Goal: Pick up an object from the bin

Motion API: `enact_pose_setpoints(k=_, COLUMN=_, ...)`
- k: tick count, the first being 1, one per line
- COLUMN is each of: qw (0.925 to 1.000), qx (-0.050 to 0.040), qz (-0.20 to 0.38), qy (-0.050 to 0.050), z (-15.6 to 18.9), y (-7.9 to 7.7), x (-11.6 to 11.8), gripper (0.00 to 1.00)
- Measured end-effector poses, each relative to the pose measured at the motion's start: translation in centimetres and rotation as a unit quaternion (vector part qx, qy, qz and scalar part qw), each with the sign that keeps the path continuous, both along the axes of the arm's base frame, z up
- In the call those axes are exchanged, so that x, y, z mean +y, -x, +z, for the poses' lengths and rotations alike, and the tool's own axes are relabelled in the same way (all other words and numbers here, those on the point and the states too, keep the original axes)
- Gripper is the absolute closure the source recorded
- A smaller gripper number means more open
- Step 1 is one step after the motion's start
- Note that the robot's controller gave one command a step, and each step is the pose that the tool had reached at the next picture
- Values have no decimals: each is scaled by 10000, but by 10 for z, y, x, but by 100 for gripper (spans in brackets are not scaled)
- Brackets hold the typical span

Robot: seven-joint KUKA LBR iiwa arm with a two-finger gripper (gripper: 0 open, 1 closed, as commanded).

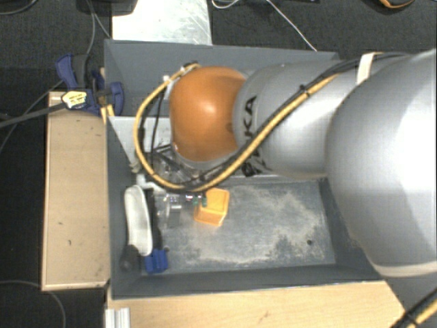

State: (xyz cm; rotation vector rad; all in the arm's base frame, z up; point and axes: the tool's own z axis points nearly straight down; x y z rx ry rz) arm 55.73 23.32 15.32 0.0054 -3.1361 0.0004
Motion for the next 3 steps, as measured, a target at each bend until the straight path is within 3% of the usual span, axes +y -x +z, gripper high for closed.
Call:
enact_pose_setpoints(k=1, qw=10000, qx=-39, qz=-32, qy=-8, z=5, y=-2, x=-1, gripper=0)
enact_pose_setpoints(k=2, qw=9994, qx=5, qz=338, qy=2, z=-10, y=-12, x=-53, gripper=0)
enact_pose_setpoints(k=3, qw=9994, qx=-37, qz=353, qy=0, z=-26, y=-16, x=-83, gripper=0)
